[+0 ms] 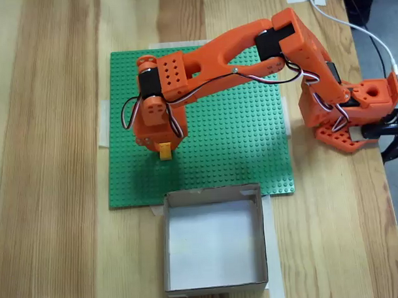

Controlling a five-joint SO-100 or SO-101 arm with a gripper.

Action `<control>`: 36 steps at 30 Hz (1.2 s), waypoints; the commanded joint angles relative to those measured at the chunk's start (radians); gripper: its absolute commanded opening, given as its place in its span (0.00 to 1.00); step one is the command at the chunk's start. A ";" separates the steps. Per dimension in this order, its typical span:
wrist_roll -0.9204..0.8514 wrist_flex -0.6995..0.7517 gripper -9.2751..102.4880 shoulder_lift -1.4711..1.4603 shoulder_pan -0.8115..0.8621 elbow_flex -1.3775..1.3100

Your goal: Pick the yellow lego block and put it in the box.

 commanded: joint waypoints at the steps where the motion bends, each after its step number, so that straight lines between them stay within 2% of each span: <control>1: -0.011 0.003 0.08 0.074 0.020 0.021; 19: -0.026 0.101 0.08 0.371 0.060 0.123; 36: 0.018 0.256 0.08 0.623 -0.115 0.137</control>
